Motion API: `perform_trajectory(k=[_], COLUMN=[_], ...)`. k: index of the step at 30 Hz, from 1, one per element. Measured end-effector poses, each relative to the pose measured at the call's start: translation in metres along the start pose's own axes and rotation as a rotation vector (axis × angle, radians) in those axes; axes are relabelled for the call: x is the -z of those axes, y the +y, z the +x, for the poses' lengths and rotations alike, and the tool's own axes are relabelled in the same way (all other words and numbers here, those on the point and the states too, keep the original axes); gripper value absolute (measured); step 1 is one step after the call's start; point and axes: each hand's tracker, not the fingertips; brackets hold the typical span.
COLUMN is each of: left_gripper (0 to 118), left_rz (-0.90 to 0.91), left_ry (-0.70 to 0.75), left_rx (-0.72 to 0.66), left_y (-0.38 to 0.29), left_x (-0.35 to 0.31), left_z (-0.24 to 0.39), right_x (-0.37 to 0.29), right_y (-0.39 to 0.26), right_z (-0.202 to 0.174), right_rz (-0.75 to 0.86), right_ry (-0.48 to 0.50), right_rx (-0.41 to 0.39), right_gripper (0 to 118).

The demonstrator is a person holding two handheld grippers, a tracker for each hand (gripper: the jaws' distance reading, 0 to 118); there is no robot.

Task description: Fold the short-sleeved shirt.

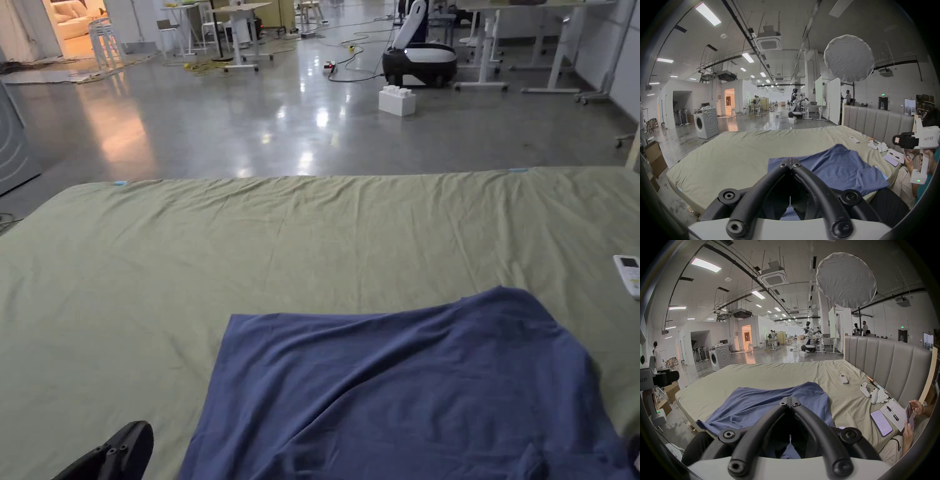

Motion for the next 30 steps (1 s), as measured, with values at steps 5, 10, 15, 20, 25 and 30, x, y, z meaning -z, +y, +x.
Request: perform_trajectory(k=[5, 10, 15, 20, 25, 30], left_gripper=[26, 89, 87, 67, 27, 7], left_rz=[-0.111, -0.292, -0.441, -0.552, -0.582, -0.631], left_ry=[-0.107, -0.064, -0.089, -0.110, -0.146, -0.136], left_rx=[-0.104, -0.223, -0.194, -0.165, -0.177, -0.078], left_y=[-0.046, -0.103, -0.150, -0.171, -0.173, -0.170], left_x=[0.015, 0.046, 0.080, 0.103, 0.120, 0.131], left_z=[-0.042, -0.075, -0.088, -0.085, -0.078, -0.060], right_x=[0.002, 0.005, 0.006, 0.005, 0.004, -0.001], right_y=[-0.011, -0.023, -0.024, -0.023, -0.021, -0.023], right_z=[0.004, 0.006, 0.007, 0.006, 0.006, 0.013], right_rz=[-0.043, -0.105, -0.148, -0.158, -0.167, -0.184], right_ry=[0.004, -0.003, -0.011, -0.033, -0.052, -0.080], right_rx=[0.036, 0.051, 0.068, 0.070, 0.063, 0.052], right_gripper=[0, 0, 0, 0, 0, 0])
